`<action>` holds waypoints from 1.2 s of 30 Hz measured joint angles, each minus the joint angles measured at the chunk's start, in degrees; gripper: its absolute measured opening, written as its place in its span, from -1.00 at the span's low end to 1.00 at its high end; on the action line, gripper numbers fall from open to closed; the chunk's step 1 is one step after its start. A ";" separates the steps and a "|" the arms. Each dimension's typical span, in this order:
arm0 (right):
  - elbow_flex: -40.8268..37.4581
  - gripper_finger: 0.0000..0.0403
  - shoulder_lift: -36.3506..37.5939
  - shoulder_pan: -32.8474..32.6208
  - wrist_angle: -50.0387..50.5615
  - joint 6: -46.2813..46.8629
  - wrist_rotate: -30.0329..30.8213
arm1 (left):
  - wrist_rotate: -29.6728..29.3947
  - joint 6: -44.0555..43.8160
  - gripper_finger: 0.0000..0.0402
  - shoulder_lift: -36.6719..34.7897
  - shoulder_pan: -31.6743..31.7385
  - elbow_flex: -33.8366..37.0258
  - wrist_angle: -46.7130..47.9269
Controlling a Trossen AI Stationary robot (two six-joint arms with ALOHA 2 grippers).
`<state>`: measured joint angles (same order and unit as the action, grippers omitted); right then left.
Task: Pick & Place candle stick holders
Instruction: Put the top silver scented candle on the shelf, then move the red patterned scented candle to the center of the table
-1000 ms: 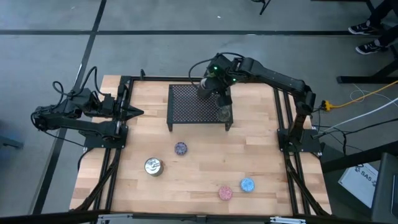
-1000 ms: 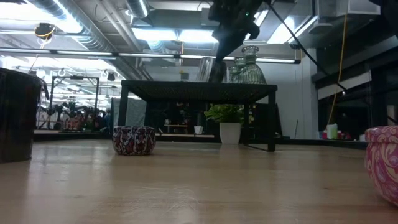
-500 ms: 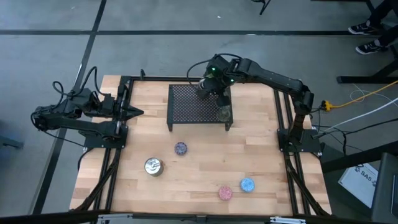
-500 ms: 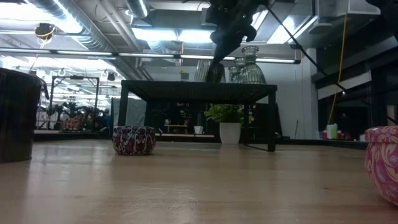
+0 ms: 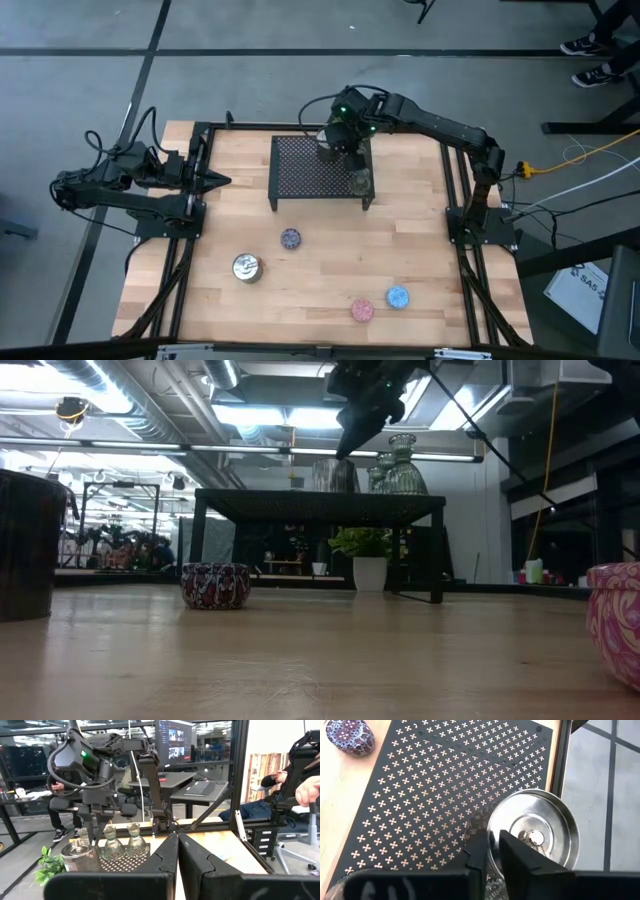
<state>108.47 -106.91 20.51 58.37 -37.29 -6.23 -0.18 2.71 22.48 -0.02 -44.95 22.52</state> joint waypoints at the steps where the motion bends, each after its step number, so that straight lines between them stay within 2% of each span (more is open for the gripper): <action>1: -0.02 -0.71 0.00 0.00 -0.14 0.49 0.00 | 0.01 0.00 -0.96 -0.01 0.00 0.00 0.00; 16: 0.00 -0.20 0.20 -1.96 -2.56 8.73 0.01 | -0.01 -0.01 -0.96 -0.02 0.01 0.00 0.00; 22: 0.00 -0.17 0.39 -5.62 -2.56 16.24 -0.63 | -0.01 -0.01 -0.97 -0.02 -0.01 0.00 0.00; 29: 0.00 -0.17 0.39 -11.13 -2.72 24.26 -5.51 | -0.01 0.01 -0.97 0.00 0.01 0.00 0.00; 36: 0.00 -0.17 0.39 -17.66 -2.91 27.95 -6.46 | -0.01 0.01 -0.97 0.00 -0.01 0.00 0.02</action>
<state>108.47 -106.52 2.86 55.46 -9.33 -12.69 -0.19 2.72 22.48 -0.03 -44.95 22.54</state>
